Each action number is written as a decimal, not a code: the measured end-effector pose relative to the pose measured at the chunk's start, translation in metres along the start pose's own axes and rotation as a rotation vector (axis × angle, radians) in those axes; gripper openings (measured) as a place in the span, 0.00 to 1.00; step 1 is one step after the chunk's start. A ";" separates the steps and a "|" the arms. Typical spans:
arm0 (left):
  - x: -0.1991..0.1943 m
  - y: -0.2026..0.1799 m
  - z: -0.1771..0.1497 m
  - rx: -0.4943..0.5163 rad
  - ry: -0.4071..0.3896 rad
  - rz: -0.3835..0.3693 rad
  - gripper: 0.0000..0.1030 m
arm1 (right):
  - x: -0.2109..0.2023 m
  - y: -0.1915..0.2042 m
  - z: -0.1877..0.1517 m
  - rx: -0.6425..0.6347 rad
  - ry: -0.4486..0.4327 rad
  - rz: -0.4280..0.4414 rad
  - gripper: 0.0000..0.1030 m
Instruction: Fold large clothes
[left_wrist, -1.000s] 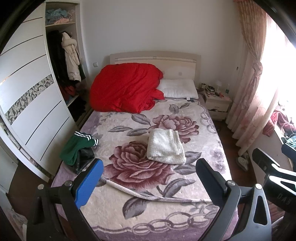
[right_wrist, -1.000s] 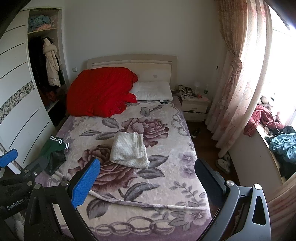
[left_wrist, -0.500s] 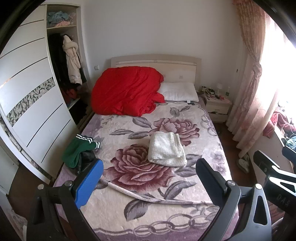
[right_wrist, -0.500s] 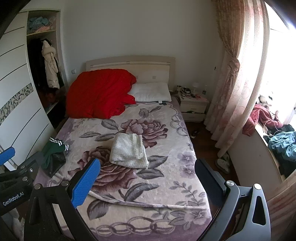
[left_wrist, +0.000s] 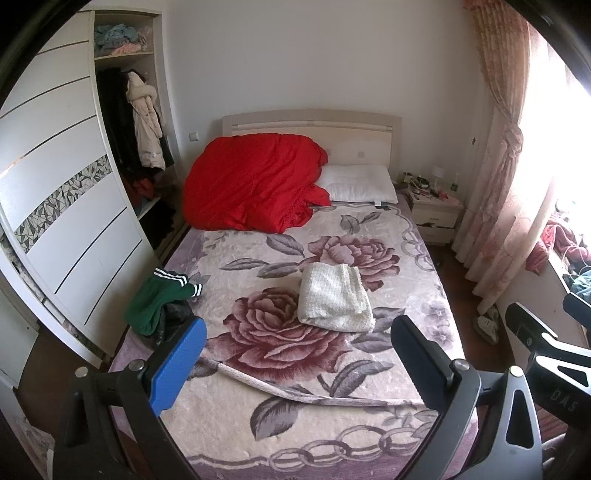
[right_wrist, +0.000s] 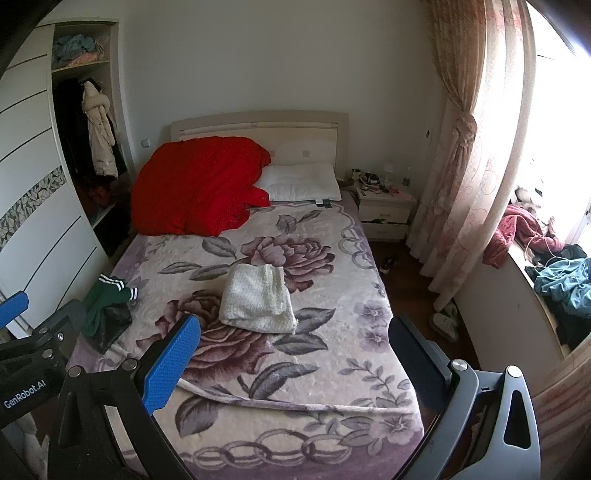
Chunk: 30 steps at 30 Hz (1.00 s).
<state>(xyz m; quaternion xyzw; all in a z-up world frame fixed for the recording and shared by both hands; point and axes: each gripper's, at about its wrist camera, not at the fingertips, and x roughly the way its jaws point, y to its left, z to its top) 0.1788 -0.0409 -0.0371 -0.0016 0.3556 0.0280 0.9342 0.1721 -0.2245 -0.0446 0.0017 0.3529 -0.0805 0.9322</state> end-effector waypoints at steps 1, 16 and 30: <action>0.000 0.001 0.001 -0.001 0.001 -0.001 0.99 | -0.001 0.000 -0.001 0.000 0.001 -0.002 1.00; -0.003 0.005 -0.002 -0.004 -0.005 0.001 0.99 | -0.004 0.002 -0.003 0.007 0.000 -0.002 1.00; -0.004 0.023 -0.003 -0.003 -0.005 0.013 0.99 | -0.008 0.005 -0.007 0.002 0.005 -0.009 1.00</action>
